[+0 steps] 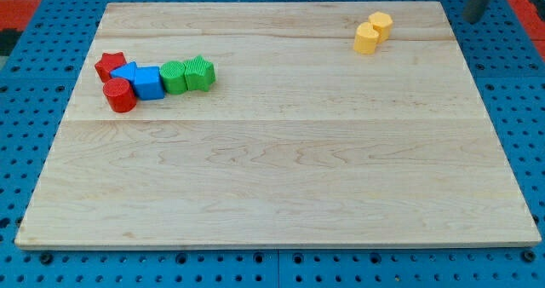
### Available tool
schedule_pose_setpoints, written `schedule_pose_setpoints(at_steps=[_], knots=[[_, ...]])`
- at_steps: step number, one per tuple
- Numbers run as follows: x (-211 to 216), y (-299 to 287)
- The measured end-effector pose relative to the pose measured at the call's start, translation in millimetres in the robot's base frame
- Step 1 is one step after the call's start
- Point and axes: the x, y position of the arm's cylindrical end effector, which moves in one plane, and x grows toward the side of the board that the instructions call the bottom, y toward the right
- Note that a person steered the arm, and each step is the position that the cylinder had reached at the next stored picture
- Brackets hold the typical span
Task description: Move the yellow heart away from the yellow hexagon
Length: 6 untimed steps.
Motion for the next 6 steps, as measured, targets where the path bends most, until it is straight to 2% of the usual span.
schedule_pose_setpoints(at_steps=[2, 4, 5, 6], knots=[[24, -150], [84, -238], [95, -207], [134, -235]])
